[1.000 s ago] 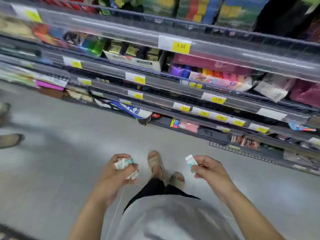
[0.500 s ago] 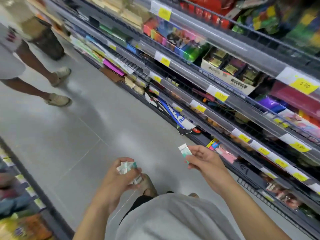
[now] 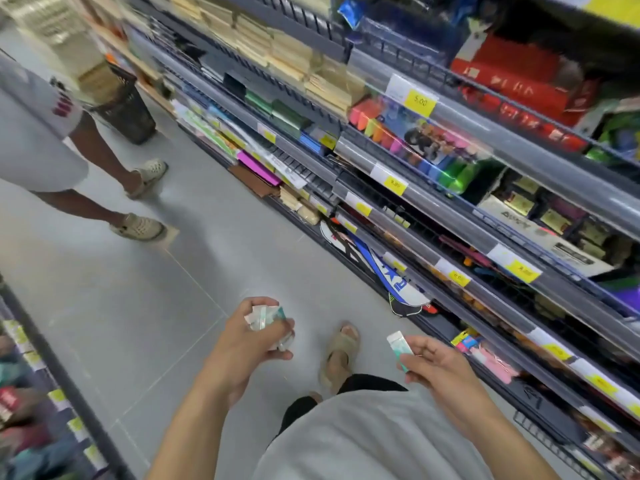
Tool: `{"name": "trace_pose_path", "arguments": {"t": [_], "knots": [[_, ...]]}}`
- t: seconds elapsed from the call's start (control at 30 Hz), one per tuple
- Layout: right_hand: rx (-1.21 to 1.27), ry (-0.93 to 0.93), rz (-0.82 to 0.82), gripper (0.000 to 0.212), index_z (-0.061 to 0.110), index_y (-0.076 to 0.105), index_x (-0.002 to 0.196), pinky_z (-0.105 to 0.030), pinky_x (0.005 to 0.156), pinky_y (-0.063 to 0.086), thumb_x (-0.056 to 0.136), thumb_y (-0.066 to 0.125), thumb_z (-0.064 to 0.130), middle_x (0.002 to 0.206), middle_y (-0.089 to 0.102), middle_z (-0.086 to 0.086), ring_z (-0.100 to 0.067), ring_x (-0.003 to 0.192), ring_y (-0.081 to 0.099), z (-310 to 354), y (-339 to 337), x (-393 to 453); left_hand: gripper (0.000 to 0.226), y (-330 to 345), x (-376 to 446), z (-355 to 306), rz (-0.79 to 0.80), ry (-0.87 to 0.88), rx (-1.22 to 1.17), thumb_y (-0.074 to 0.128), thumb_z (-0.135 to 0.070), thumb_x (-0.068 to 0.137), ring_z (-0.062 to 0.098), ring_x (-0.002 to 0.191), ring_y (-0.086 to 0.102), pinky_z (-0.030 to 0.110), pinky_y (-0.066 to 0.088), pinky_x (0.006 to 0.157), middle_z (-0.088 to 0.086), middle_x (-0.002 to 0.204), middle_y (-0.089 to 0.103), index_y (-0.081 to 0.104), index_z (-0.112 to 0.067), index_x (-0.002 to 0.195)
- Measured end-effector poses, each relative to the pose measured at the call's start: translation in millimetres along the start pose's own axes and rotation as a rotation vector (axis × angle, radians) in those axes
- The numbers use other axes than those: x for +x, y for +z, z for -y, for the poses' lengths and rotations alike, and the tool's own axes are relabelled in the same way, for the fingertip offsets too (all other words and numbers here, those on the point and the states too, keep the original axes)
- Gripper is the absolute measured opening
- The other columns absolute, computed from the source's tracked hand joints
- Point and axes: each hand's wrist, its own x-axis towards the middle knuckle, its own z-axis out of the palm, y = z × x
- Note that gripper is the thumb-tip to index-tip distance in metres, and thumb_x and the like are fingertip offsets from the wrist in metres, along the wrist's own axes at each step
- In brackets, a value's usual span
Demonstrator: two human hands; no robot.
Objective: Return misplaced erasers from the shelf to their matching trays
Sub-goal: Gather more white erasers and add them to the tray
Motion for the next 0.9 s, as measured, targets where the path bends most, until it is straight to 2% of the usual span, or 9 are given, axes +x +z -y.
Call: {"name": "trace_pose_path", "arguments": {"t": [0.2,0.37,0.43,0.5,0.6,0.7,0.8,0.9], "knots": [[0.033,-0.045,0.035,0.029,0.022,0.078,0.099,-0.035,0.075,0.054,0.090,0.067,-0.003,0.104,0.075,-0.010,-0.019,0.089,0.068,68.4,18.4,72.5,0.035,2.0,51.5,-44.1,-0.039,0.014,0.018,0.079,0.000,0.087,0.020,0.072,0.071,0.035,0.061,0.062,0.015,0.087,0.072,0.062,-0.010,0.115],[0.038,-0.146,0.080,0.029,0.024,0.078,0.100,-0.026,0.071,0.056,0.089,0.069,-0.001,0.104,0.076,-0.006,-0.019,0.088,0.069,150.6,35.1,116.6,0.034,18.0,89.1,-96.8,-0.024,0.077,0.025,0.078,-0.001,0.087,0.021,0.073,0.071,0.035,0.061,0.062,0.012,0.084,0.071,0.062,-0.009,0.116],[0.040,-0.196,0.074,0.027,0.022,0.076,0.104,-0.031,0.074,0.055,0.088,0.071,0.001,0.105,0.076,-0.006,-0.022,0.090,0.069,182.7,38.6,124.7,0.038,29.3,100.7,-125.1,0.005,0.116,0.019,0.082,-0.002,0.083,0.022,0.075,0.070,0.033,0.060,0.061,0.013,0.087,0.071,0.063,-0.011,0.115],[0.051,-0.251,0.066,0.027,0.025,0.076,0.104,-0.035,0.076,0.054,0.084,0.074,0.007,0.106,0.075,-0.005,-0.023,0.091,0.069,213.1,42.3,126.7,0.046,42.3,111.5,-156.4,0.055,0.162,0.023,0.086,-0.006,0.075,0.023,0.077,0.071,0.033,0.059,0.061,0.011,0.087,0.072,0.064,-0.013,0.115],[0.092,-0.351,0.041,0.028,0.032,0.075,0.100,-0.029,0.069,0.055,0.079,0.073,0.014,0.105,0.075,-0.002,-0.021,0.086,0.069,250.9,48.8,123.2,0.042,62.7,128.2,-207.9,0.158,0.259,0.045,0.086,-0.004,0.078,0.023,0.079,0.072,0.033,0.059,0.061,0.009,0.086,0.073,0.067,-0.017,0.112],[0.116,-0.450,0.020,0.028,0.033,0.073,0.102,-0.025,0.065,0.053,0.083,0.067,0.013,0.105,0.074,-0.001,-0.016,0.079,0.065,283.3,53.6,114.9,0.041,87.3,139.8,-265.3,0.279,0.373,0.095,0.088,-0.006,0.074,0.022,0.072,0.072,0.032,0.059,0.058,0.007,0.083,0.073,0.068,-0.021,0.106],[0.175,-0.523,-0.007,0.033,0.027,0.070,0.108,-0.030,0.060,0.048,0.083,0.058,0.009,0.098,0.071,-0.001,-0.018,0.071,0.057,312.3,59.4,103.7,0.042,110.5,141.1,-322.1,0.411,0.479,0.137,0.090,-0.013,0.071,0.025,0.061,0.068,0.034,0.057,0.052,0.010,0.079,0.072,0.068,-0.023,0.106],[0.227,-0.580,-0.049,0.045,0.028,0.070,0.113,-0.031,0.058,0.041,0.079,0.050,0.006,0.091,0.065,0.003,-0.020,0.066,0.046,340.5,65.5,89.0,0.040,130.6,136.1,-372.5,0.586,0.587,0.133,0.087,-0.025,0.067,0.025,0.058,0.067,0.032,0.055,0.049,0.010,0.077,0.072,0.070,-0.028,0.103]]}}
